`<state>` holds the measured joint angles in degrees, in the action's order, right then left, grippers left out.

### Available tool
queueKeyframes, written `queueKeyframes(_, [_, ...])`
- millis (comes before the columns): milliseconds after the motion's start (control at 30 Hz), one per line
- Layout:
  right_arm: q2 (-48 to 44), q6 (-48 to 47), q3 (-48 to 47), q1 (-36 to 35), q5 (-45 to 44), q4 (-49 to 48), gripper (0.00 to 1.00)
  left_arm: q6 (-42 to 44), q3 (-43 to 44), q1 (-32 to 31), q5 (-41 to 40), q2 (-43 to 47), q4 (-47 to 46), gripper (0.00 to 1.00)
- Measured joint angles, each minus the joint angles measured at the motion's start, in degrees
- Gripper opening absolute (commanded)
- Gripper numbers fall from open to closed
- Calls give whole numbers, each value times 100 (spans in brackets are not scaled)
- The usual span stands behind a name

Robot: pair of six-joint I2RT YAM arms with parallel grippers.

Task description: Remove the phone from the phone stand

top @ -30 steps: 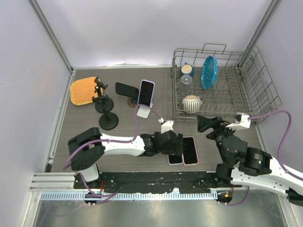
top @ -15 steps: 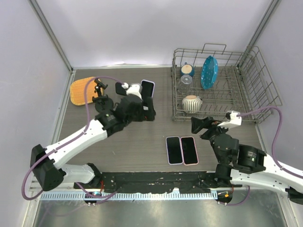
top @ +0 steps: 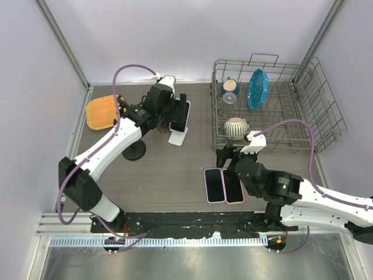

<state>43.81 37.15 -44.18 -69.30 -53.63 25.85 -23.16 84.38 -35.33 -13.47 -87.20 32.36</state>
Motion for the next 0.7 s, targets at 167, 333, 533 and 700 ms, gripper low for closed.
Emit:
queueKeyframes(167, [-125, -151, 4, 0, 22, -42, 82, 391, -175, 0, -11, -389, -678, 100])
queueKeyframes(333, [-678, -455, 22, 7, -35, -85, 82, 691, -529, 0, -133, -522, -1626, 100])
queueKeyframes(533, [-1386, -979, 15, 7, -203, -35, 82, 951, -800, 0, -251, -669, -2382, 100])
queueKeyframes(700, [-1961, -1488, 15, 7, -293, 57, 83, 1040, -835, 0, -358, -901, -2741, 100])
